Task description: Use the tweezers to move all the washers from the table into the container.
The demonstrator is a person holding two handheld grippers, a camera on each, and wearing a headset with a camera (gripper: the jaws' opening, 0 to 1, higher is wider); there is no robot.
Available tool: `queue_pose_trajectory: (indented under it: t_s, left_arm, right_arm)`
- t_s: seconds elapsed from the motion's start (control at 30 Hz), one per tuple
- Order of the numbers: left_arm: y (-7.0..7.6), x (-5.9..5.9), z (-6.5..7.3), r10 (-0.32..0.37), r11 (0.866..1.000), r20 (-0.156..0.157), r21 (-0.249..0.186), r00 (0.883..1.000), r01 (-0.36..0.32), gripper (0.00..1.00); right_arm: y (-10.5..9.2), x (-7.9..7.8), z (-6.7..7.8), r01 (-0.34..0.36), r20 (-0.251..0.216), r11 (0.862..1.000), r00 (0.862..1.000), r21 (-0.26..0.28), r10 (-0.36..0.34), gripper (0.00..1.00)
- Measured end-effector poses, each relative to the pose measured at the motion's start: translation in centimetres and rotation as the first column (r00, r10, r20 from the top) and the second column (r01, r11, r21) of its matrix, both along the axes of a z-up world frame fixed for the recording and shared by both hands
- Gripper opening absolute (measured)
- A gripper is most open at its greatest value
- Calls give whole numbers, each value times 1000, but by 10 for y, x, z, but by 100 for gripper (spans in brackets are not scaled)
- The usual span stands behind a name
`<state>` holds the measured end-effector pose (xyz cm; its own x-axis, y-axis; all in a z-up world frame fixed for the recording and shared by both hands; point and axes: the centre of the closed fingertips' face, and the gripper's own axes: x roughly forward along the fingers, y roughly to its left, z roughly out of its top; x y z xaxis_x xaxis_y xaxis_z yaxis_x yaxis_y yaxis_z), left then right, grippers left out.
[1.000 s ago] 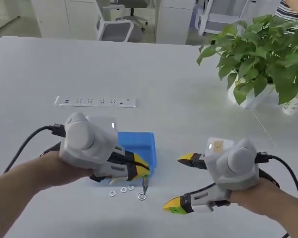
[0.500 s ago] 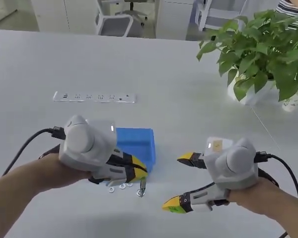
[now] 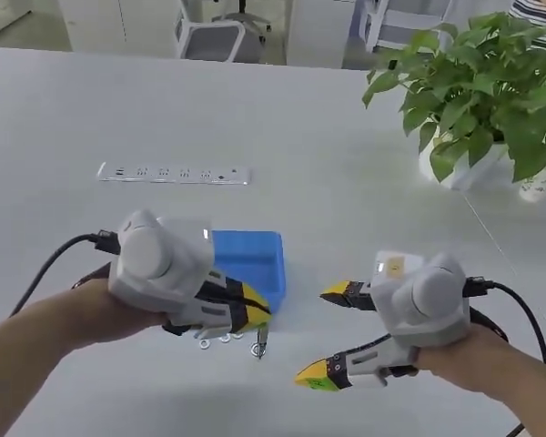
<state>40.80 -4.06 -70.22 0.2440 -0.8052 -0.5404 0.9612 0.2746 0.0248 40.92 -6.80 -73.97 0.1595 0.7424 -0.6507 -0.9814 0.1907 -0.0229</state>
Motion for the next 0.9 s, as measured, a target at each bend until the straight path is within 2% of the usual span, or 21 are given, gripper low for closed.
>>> queue_pose_trajectory:
  t_s: [0.3,0.5,0.73,0.9]
  left_arm:
    - [1,-2,-1,-15,1000,-5,0,1000,15,5]
    - [2,-3,-1,-27,1000,-5,6,1000,27,5]
    - [0,-6,-1,-50,999,-16,8,999,50,5]
    - [0,-5,-2,-55,998,-19,9,998,55,5]
  right_arm:
    - [15,-2,1,-80,5,997,997,6,80,50]
    - [24,-2,-2,-128,8,992,992,1,128,42]
    - [35,-3,-8,-204,4,979,979,-23,204,30]
    - [42,-4,-13,-243,-2,969,970,-34,243,26]
